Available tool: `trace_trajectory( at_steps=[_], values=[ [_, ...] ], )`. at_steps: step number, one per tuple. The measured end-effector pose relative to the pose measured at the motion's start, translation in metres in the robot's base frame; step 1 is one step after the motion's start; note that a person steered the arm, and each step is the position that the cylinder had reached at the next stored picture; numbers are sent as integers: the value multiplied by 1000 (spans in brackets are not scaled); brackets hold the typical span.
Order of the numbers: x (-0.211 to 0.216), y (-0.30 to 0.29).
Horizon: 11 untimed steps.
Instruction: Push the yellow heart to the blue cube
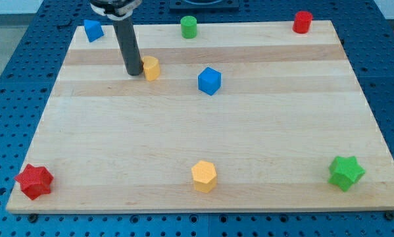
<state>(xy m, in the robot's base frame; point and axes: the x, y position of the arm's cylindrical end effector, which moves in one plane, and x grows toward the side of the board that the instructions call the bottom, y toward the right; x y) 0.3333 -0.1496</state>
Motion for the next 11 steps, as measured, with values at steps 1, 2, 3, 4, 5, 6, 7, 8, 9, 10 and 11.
trace_trajectory(
  at_steps=[1,2,3,4,5,6,7,8,9,10,11],
  values=[
    [-19,-7],
    [-16,7],
    [-5,31],
    [2,54],
    [4,71],
    [4,85],
    [4,101],
    [4,110],
    [2,110],
    [2,112],
    [2,119]
  ],
)
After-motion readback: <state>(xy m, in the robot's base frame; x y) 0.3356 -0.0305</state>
